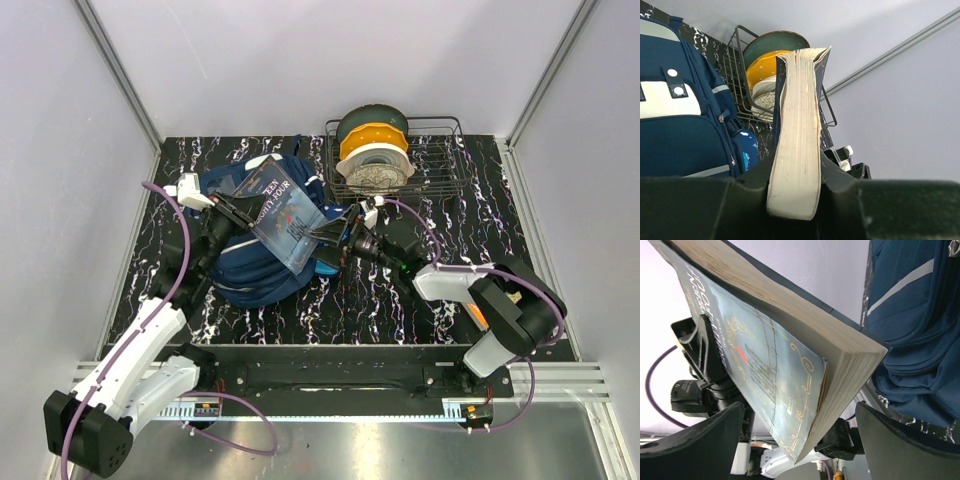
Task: Pack the student bag
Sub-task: Pick up the book from the center of the board.
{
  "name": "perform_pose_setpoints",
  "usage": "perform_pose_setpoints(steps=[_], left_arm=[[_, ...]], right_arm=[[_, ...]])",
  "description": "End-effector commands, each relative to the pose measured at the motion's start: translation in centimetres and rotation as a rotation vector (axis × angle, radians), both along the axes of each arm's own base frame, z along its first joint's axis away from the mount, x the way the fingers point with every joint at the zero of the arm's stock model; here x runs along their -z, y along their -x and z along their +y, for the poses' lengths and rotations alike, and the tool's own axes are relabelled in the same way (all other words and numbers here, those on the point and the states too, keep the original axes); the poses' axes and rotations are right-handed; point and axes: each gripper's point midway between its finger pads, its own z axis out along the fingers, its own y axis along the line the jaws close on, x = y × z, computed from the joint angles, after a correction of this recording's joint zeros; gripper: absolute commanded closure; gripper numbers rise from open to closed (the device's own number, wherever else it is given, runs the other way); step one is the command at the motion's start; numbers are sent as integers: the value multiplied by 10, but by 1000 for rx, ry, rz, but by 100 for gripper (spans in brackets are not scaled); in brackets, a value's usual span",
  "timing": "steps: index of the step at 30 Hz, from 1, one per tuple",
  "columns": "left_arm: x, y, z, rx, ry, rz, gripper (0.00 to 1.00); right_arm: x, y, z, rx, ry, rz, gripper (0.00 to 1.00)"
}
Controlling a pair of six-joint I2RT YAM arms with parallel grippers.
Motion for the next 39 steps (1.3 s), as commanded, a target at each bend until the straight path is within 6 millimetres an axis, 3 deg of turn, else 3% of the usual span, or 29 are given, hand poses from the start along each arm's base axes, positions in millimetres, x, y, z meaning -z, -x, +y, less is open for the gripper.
perform_pose_setpoints(steps=[1,3,5,6,7,12,15,22,30,32,35,39], left_arm=[[-77,14,-1,37,135,-233,100],[-74,14,-2,43,153,-225,100],[-75,16,-2,46,169,-232,100],[-73,15,-2,50,172,-227,100],[-76,17,-2,53,180,-238,100],[-77,19,-2,59,172,-241,100],[-71,18,-3,62,158,-209,100],[-51,18,5,14,123,-128,100],[-30,15,-2,36,147,-57,100],[-27,14,-1,30,150,-47,100],[-24,14,-1,27,156,-39,100],[-19,14,-1,29,169,-21,100]], right_arm=[[-30,-3,7,32,36,-124,2],[-41,-4,10,28,4,-149,2],[-37,-7,14,22,-19,-136,3],[-47,-6,14,18,-75,-153,3],[-40,-8,17,14,-84,-138,3],[-51,-7,18,1,-188,-164,14],[-58,-6,16,12,-192,-202,28],[-72,-3,8,48,-201,-282,42],[-107,10,10,-14,-285,-412,34],[-109,10,9,-12,-286,-421,38],[-116,11,8,-6,-294,-444,58],[-126,16,6,-14,-313,-477,48]])
